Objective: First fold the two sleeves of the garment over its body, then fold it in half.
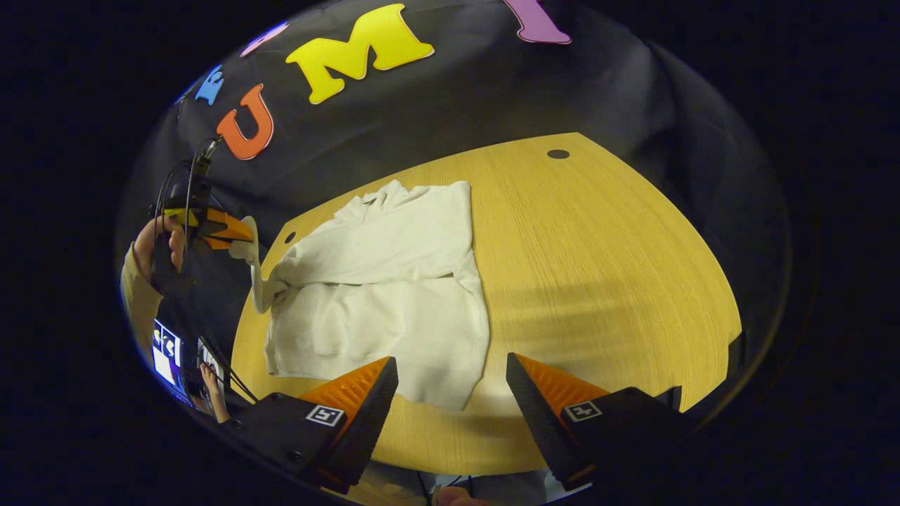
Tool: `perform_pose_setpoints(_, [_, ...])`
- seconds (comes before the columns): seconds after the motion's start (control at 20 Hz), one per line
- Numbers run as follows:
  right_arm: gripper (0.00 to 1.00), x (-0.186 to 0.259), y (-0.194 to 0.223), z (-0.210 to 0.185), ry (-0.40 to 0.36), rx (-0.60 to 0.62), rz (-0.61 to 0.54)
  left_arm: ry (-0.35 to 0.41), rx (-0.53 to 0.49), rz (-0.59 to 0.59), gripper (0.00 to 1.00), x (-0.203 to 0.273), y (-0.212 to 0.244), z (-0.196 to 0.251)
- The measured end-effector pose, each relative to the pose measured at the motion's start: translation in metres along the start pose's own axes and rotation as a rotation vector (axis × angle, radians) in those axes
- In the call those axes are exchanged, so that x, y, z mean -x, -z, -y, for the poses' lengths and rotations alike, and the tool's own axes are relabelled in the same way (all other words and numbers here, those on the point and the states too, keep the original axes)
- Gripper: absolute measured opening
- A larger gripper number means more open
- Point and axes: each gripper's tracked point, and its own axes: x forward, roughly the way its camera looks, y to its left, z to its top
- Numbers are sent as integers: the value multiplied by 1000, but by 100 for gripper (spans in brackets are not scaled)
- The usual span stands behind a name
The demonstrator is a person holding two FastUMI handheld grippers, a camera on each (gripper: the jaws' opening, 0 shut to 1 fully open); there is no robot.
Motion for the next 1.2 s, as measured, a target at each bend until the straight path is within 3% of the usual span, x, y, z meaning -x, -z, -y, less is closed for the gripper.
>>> perform_pose_setpoints(0.1, [96, 1, -4, 13, 12, -3, -3, 45, -25, -13, 0, -8, 3, 43])
perform_pose_setpoints(0.2, [93, 0, -6, 25, 21, 1, -10, 78, -43, -26, 5, -17, 8, 87])
perform_pose_setpoints(0.25, [97, -1, -6, 31, 29, 7, -15, 85, -63, -31, 5, -21, 10, 107])
perform_pose_setpoints(0.4, [93, -1, -6, 47, 41, 29, -31, 102, -120, -34, 5, -29, 15, 159])
perform_pose_setpoints(0.6, [96, -2, -4, 74, 78, 63, -40, 131, -162, -43, 5, -42, 19, 222])
perform_pose_setpoints(0.85, [96, 1, -4, 104, 114, 18, -47, 155, -210, -73, 6, -58, 27, 299])
perform_pose_setpoints(1.05, [96, 6, -2, 114, 137, -16, -49, 210, -173, -143, 11, -53, 40, 344])
perform_pose_setpoints(1.1, [96, 7, 1, 114, 140, -22, -50, 250, -146, -139, 12, -65, 69, 305])
perform_pose_setpoints(1.15, [96, 7, 2, 115, 147, -19, -51, 275, -128, -140, 14, -74, 41, 318])
perform_pose_setpoints(1.2, [96, 7, 1, 115, 150, -7, -50, 289, -120, -148, 23, -67, 45, 337])
